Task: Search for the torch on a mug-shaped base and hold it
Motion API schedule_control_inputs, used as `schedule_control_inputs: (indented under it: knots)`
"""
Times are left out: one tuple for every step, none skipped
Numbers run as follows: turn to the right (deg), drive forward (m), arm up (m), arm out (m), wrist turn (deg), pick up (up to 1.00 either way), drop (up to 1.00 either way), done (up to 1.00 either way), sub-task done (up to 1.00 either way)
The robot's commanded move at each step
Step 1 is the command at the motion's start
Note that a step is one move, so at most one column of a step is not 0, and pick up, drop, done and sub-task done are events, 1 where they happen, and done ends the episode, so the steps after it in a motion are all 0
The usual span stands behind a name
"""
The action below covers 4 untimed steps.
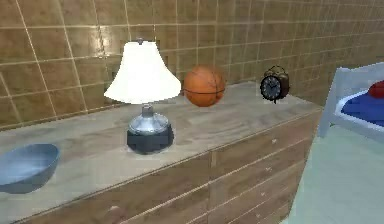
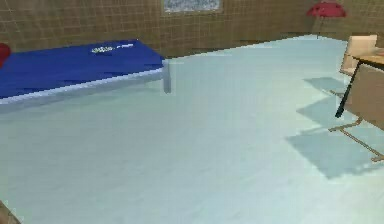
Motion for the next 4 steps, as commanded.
schedule_control_inputs:
  knots:
    - [-45.0,0.0,0.0,0.0,0.0,0.0,0.0,0.0,0.0]
    - [-45.0,0.0,0.0,0.0,0.0,0.0,0.0,0.0,0.0]
    - [-45.0,0.0,0.0,0.0,0.0,0.0,0.0,0.0,0.0]
    - [-3.0,0.0,0.0,0.0,0.0,0.0,0.0,0.0,0.0]
